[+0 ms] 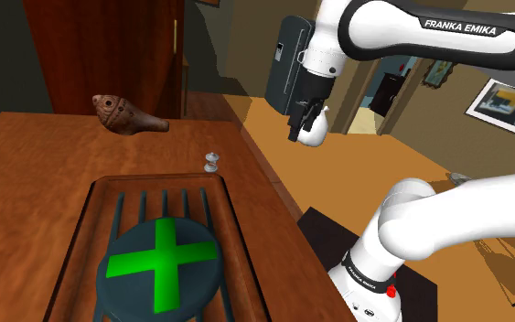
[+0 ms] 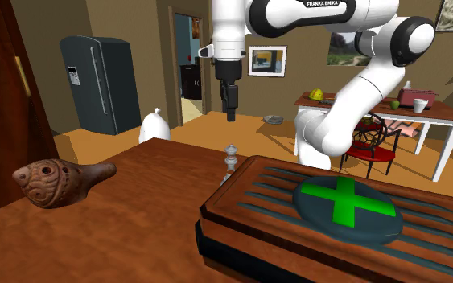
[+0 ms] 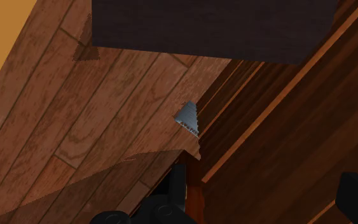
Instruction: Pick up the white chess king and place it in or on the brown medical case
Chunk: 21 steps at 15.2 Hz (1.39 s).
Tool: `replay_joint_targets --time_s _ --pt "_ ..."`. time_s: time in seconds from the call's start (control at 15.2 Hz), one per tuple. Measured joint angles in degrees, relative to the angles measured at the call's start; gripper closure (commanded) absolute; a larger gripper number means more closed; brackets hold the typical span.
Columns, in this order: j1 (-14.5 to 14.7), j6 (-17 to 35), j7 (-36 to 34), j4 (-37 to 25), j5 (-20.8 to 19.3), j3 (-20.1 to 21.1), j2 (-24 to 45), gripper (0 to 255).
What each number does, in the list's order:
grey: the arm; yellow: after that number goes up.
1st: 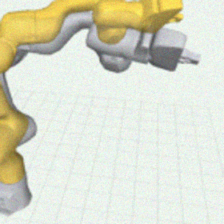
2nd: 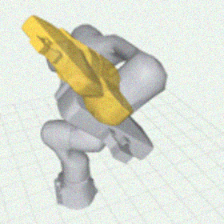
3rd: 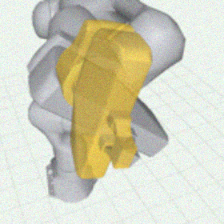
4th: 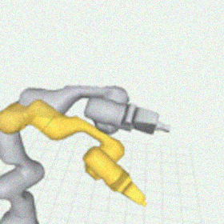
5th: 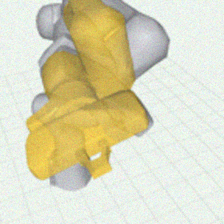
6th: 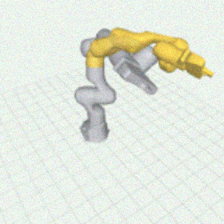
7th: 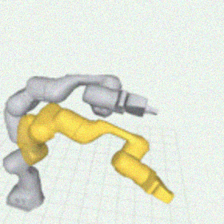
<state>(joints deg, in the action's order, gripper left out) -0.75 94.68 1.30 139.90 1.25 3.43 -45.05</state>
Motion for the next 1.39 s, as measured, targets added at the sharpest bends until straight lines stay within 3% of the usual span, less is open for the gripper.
replay_joint_targets --time_s 0.2,0.66,1.39 --pt "0.6 -0.2 -1.7 -0.6 1.1 1.4 0.4 0" --pt "3.3 -0.6 -11.1 -5.7 6.6 9.3 4.4 0" --pt "5.0 -0.5 -27.1 -20.1 11.2 22.4 16.8 0"
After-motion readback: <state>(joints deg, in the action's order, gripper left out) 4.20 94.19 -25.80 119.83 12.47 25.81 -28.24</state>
